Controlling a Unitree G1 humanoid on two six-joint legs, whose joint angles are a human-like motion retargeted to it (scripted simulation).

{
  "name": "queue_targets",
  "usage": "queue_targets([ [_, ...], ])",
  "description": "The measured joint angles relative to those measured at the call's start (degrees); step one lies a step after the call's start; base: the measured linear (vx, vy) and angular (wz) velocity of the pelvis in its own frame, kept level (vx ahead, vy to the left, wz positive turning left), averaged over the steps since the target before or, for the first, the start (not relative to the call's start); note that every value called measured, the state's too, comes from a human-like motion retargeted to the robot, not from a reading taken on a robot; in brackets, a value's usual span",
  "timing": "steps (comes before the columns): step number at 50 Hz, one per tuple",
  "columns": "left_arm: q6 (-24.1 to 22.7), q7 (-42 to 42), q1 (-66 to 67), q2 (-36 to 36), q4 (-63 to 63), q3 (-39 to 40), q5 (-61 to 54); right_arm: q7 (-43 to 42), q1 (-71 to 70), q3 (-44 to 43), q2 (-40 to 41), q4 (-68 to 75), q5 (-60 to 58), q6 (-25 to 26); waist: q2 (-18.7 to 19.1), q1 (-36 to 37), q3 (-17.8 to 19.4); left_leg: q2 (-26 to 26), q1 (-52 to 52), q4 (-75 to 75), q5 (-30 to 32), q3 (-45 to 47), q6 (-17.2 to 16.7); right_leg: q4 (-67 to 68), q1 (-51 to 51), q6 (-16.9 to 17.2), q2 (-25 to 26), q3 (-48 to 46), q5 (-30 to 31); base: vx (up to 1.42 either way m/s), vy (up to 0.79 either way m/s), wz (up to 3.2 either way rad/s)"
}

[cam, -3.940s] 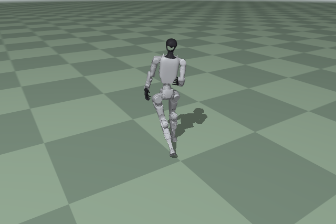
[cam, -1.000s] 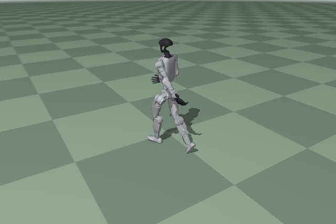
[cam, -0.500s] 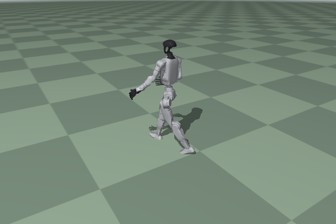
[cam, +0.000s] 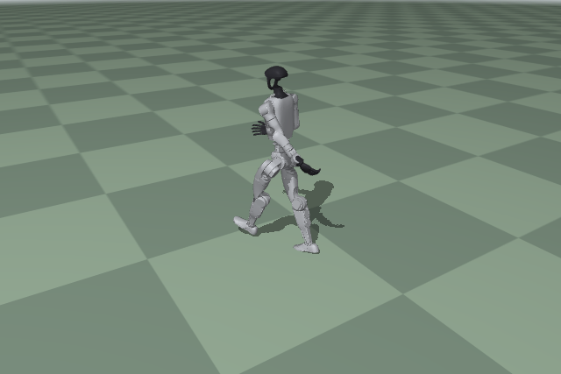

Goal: Walk run

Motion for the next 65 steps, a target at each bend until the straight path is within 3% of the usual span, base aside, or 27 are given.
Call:
queue_targets([
  [3,1.4,0.34,0.27,0.22,0.0,2.09,-0.89,-1.6,2.49,-0.29,1.22,1.37,-0.34,0.46,-1.46,3.57,-0.92,0.94,1.66,4.84,-1.3,2.32,1.81,3.44,2.06,4.97,-0.87,2.12,9.19,1.2,-0.21,-0.58],
  [6,0.09,1.68,-2.01,1.58,0.0,4.83,-2.65,-3.0,5.5,0.32,3.1,2.12,-0.81,0.74,-2.15,7.43,-2.1,2.64,3.93,9.13,3.61,3.32,4.08,10.12,2.47,11.8,-2.43,1.12,27.99,1.46,-0.17,-0.9],
  [8,-1.18,0.59,-5.06,3.38,0.0,5.69,-5.9,-2.78,7.11,1.79,4.12,2.4,-1.12,1.29,-2.39,5.83,-2.4,2.32,4.98,13.33,2.3,-1.18,6.27,21.07,-0.65,15.48,-0.81,3.13,37.97,1.2,-0.22,0.32],
  [9,-1.38,-0.55,-7.71,4.79,0.0,5.39,-8.01,-2.62,7.1,2.39,4.37,2.58,-1.34,1.61,-3.63,4.31,-1.63,1.09,5.89,15.82,0.32,-1.89,6.65,31.54,-4.12,15.95,-1.04,3.31,39.39,1.16,-0.42,1.07],
  [10,-1.4,-1.86,-10.83,6.38,0.0,4.8,-10.25,-2.48,6.73,2.85,4.5,2.77,-1.59,1.93,-5.38,2.7,-0.49,-0.5,7.13,18.29,-1.9,-1.1,6.68,43.93,-8.24,15.98,-2.09,2.74,39.39,1.01,-0.32,0.72],
  [13,-2.56,-1.59,-20.8,9.36,-1.97,2.38,-15.41,-1.02,7.2,2.25,4.12,2.39,-2.77,1.61,1.41,3.18,-0.85,4.4,14.21,14.11,-3.31,-2.9,7.27,43.64,-13.7,14.05,1.24,0.47,36.79,1.08,-0.01,0.3],
  [17,-9.56,-0.36,-31.52,10.98,-13.74,-1.48,-18.8,0.18,7.94,-0.03,3.45,1.49,-3.56,0.66,4.34,0.22,-0.47,3.45,21.71,10.19,-4.53,-9.12,6.95,40.1,-22.29,9.55,-2.11,-3.25,24.83,1.0,-0.15,1.22],
  [20,-15.12,-2.11,-38.67,14.35,-21.21,-6.15,-22.91,1.53,8.66,-0.82,2.63,0.74,-3.13,0.55,4.96,-4.88,-1.09,1.23,25.99,8.51,-5.96,-13.84,7.73,30.34,-28.47,8.63,-7.75,-6.77,17.64,0.94,-0.27,1.79],
  [22,-17.67,-3.66,-43.2,17.32,-24.64,-8.69,-25.6,2.3,8.9,-1.17,2.24,0.49,-2.95,0.99,3.76,-8.11,-1.43,-0.85,28.94,8.3,-7.42,-16.01,8.21,20.8,-31.7,9.64,-10.67,-5.7,17.12,0.87,-0.36,1.62],
  [25,-20.19,-4.96,-48.64,21.19,-27.84,-10.2,-27.33,2.26,9.15,-1.27,2.06,0.61,-3.46,1.38,1.93,-10.48,-1.55,-2.57,34.03,8.53,-10.12,-17.86,8.5,7.34,-35.04,5.95,-14.37,-9.08,13.14,0.97,-0.49,0.88],
  [27,-21.1,-4.8,-51.26,23.28,-28.36,-10.18,-27.43,1.21,8.89,-1.07,2.48,0.87,-4.37,1.37,1.49,-10.28,-1.51,-1.9,37.09,8.74,-10.95,-17.43,7.73,-1.03,-37.15,6.85,-11.67,-3.2,9.93,1.15,-0.66,0.02],
  [29,-21.34,-3.78,-52.29,23.92,-28.33,-10.01,-27.46,0.58,8.83,-1.09,2.65,0.95,-5.1,1.37,1.59,-9.35,-1.95,-1.19,39.31,9.6,-9.92,-16.49,6.16,-4.06,-37.97,9.53,-11.41,-5.9,8.57,0.95,-0.54,-0.15],
  [30,-21.26,-3.12,-52.52,23.89,-28.15,-9.86,-27.55,0.44,8.63,-1.27,2.76,1.01,-5.41,1.45,1.39,-9.42,-2.11,-1.37,40.29,10.47,-8.75,-16.73,5.24,-3.29,-37.91,10.02,-11.79,-7.97,8.65,0.87,-0.48,0.12],
  [32,-20.99,-1.88,-51.26,23.01,-27.2,-8.55,-27.92,0.82,8.56,-1.37,3.24,0.95,-5.9,1.84,1.22,-10.63,-3.23,-1.3,41.04,12.94,-2.63,-16.24,2.46,2.33,-38.07,6.36,-11.55,-6.16,11.18,1.15,-0.64,0.56],
  [33,-20.96,-1.54,-50.02,22.12,-26.37,-7.97,-28.01,1.04,9.11,-1.55,3.59,0.76,-6.08,1.99,1.25,-12.33,-3.65,-0.81,41.62,15.11,1.85,-16.64,0.88,3.59,-37.41,6.42,-12.06,-6.39,14.44,1.37,-0.8,1.12],
  [35,-20.98,-1.64,-46.71,20.19,-23.99,-6.66,-27.33,1.05,10.35,-1.41,4.27,0.36,-5.73,2.13,1.75,-14.7,-4.08,0.43,41.13,21.79,14.63,-16.08,-2.54,5.59,-34.09,5.91,-11.63,-3.09,16.58,1.21,-0.76,0.96],
  [37,-20.36,-2.05,-42.88,17.78,-20.69,-5.61,-24.25,0.88,10.76,-1.41,4.79,0.51,-4.13,2.67,1.38,-13.73,-3.53,2.06,37.3,32.94,26.98,-12.36,-4.96,8.38,-32.31,3.32,-9.16,7.02,14.47,0.89,-0.58,0.11],
  [38,-19.59,-1.8,-41.02,16.53,-18.59,-5.35,-22.28,0.93,10.61,-1.54,4.97,0.75,-3.27,3.18,1.23,-13.33,-2.91,3.29,34.31,40.02,30.97,-10.64,-4.86,9.22,-30.64,2.3,-9.05,6.57,12.76,1.0,-0.63,-0.14],
  [40,-16.98,-0.66,-37.35,14.84,-13.43,-4.68,-18.53,0.73,9.7,-1.09,4.98,1.39,-2.24,3.91,0.5,-12.15,-2.07,3.25,27.89,52.51,33.2,-9.49,-3.18,9.39,-25.86,0.88,-12.52,-5.78,11.12,1.05,-0.65,-0.49],
  [43,-9.48,0.68,-30.63,12.61,-6.18,-4.29,-13.21,0.04,7.25,-1.09,4.46,2.43,-2.29,3.86,-2.2,-10.85,-2.63,1.92,19.47,56.02,22.17,-4.62,1.64,6.58,-21.43,-0.56,-10.47,0.15,8.89,0.82,-0.48,-0.46],
  [47,-3.6,2.22,-19.85,8.94,0.0,-4.18,-7.41,0.31,4.87,-0.47,3.04,2.06,-1.95,2.04,-3.66,-6.65,-1.86,1.62,9.24,49.12,10.92,-1.39,2.67,2.49,-15.63,-1.46,-9.32,-2.12,8.34,0.93,-0.49,-0.97],
  [53,1.26,0.37,-4.1,2.21,0.0,-3.54,-2.08,1.71,2.01,-0.52,0.58,0.85,0.79,0.56,-1.75,0.71,1.17,6.4,4.51,17.5,6.16,7.66,1.28,-0.42,-6.56,-3.2,-0.99,2.94,3.26,0.96,-0.37,-0.97],
  [56,1.68,-1.16,0.37,0.51,0.0,-2.61,0.76,0.94,1.84,-1.86,-0.53,0.58,0.63,-0.37,-1.03,3.52,1.95,3.18,2.79,4.27,0.96,7.71,-1.73,-0.81,-1.82,-2.31,0.53,4.41,1.23,1.14,-0.21,-0.41],
  [58,2.4,-2.51,1.92,0.53,0.0,-2.11,1.84,0.15,2.3,-2.76,-0.21,1.21,0.33,-0.82,-0.65,3.24,1.54,1.34,2.84,0.32,-0.42,5.65,-2.46,-0.19,0.41,-0.62,1.36,3.63,1.91,1.06,-0.18,0.35],
  [61,4.17,-3.19,2.11,1.15,0.0,-1.39,1.38,-1.07,4.05,-2.67,1.29,2.58,0.62,0.06,-1.78,5.97,0.24,1.98,3.89,5.06,-0.08,6.33,2.26,2.97,2.0,3.65,0.51,4.69,8.58,1.27,-0.19,-0.52],
  [63,4.48,-2.34,0.97,2.01,0.0,-0.3,0.09,-1.67,5.6,-1.87,2.6,3.55,1.05,0.87,-2.5,9.05,-1.24,3.06,5.36,7.3,3.69,8.98,4.44,7.18,2.4,7.95,-1.35,2.69,21.05,1.29,-0.15,-1.1],
  [65,3.28,-2.07,-1.36,3.19,0.0,-0.08,-2.37,-1.34,7.01,-1.12,3.73,4.03,0.53,1.45,-2.6,7.17,-3.49,3.32,6.45,10.62,3.22,7.13,7.94,14.0,0.59,14.08,-2.01,1.18,33.68,1.53,-0.11,0.19],
])
